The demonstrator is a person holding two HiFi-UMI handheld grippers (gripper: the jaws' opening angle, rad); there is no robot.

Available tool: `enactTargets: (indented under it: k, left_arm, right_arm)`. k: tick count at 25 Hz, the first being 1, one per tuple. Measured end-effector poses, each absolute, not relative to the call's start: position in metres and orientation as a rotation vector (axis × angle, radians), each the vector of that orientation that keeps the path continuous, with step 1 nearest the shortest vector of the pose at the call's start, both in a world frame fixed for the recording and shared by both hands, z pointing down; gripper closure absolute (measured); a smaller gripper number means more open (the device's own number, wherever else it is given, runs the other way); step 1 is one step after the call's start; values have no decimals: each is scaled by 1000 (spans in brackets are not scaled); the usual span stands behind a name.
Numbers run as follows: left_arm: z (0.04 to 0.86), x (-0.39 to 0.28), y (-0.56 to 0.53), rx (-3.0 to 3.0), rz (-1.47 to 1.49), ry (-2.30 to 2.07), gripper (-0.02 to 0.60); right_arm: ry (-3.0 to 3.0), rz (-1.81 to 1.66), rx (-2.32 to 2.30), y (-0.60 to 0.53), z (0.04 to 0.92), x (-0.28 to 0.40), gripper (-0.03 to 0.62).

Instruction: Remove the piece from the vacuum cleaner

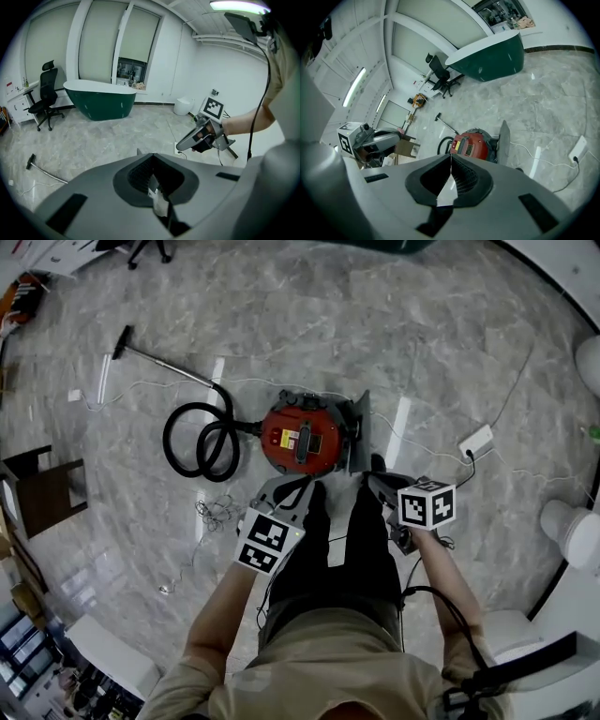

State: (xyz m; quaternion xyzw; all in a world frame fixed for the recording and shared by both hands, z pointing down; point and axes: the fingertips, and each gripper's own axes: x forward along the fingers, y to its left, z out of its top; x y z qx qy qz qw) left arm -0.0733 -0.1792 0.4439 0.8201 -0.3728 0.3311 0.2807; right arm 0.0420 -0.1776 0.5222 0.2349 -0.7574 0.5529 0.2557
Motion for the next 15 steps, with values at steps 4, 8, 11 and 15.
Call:
enactTargets:
  k: [4,8,11,15]
  left_arm:
    - [481,-68,-179,2157,880,-980,583]
    - [508,-60,-175,2128,844,-961,583]
    - [533,-59,-169,2100,826,-942,583]
    - [566,-66,-163,2060,817,-936,583]
  right_arm:
    - [-2033,1571,720,-199,560,43,591]
    - [-1989,1599,795,-214,601,46,591]
    - [-1958,1582,812,-219,632,46,591]
    - [-1932,1583,841,-225,669,49,591]
